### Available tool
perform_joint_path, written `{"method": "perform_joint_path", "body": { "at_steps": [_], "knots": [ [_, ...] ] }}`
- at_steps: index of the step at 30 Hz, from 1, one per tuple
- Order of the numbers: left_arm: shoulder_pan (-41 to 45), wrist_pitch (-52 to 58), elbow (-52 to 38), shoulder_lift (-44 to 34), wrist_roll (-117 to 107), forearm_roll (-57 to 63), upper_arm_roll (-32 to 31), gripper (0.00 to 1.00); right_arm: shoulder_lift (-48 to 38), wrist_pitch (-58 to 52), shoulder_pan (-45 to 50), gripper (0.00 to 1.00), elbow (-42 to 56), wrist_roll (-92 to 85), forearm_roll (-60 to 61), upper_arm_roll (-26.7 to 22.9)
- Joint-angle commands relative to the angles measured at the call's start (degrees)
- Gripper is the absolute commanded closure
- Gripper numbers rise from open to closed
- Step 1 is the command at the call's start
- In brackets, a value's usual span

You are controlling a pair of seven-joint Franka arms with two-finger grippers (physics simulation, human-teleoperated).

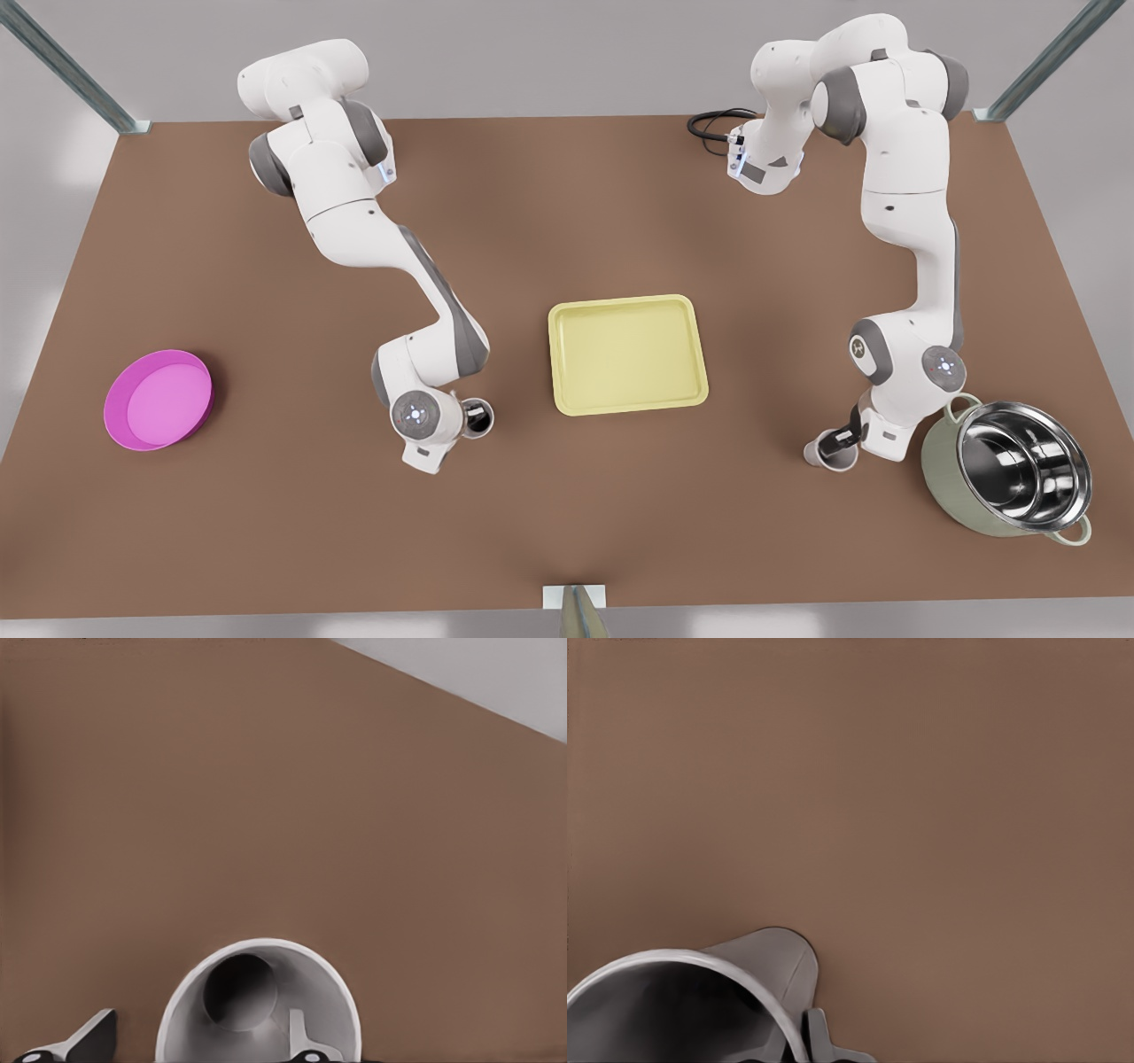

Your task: Use the left arm to pick up the white IKEA cup from the tray and place it on the middle-left position; use the right arm to pick up the white IKEA cup from the tray and place it on the middle-right position

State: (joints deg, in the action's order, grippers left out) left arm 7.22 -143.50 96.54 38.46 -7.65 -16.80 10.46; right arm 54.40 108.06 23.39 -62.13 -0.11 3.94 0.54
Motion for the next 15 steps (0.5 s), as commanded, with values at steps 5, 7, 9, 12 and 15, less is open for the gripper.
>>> {"method": "perform_joint_path", "body": {
  "at_steps": [5,7,9,12,15],
  "knots": [
    [0.2,35.4,-4.9,-19.4,3.8,7.8,0.8,0.00,-0.3,1.0,0.0,0.54,0.2,-11.5,-1.0,0.2],
    [0.5,56.8,-18.4,-21.8,8.3,11.0,-0.6,0.00,-0.3,0.9,0.0,0.53,0.2,-11.8,-1.0,0.1],
    [1.0,44.9,-7.3,-28.3,14.7,11.5,-2.4,0.00,-0.3,0.8,0.0,0.50,0.2,-11.8,-1.0,0.1],
    [2.2,42.3,-2.4,-31.2,11.7,11.5,-3.9,0.00,-1.0,-0.3,-0.1,0.39,0.2,-11.9,-0.9,0.1],
    [2.1,42.4,-5.0,-29.3,9.7,11.4,-4.3,0.00,-2.0,-2.6,0.0,0.31,0.1,-11.8,1.0,0.6]
  ]
}}
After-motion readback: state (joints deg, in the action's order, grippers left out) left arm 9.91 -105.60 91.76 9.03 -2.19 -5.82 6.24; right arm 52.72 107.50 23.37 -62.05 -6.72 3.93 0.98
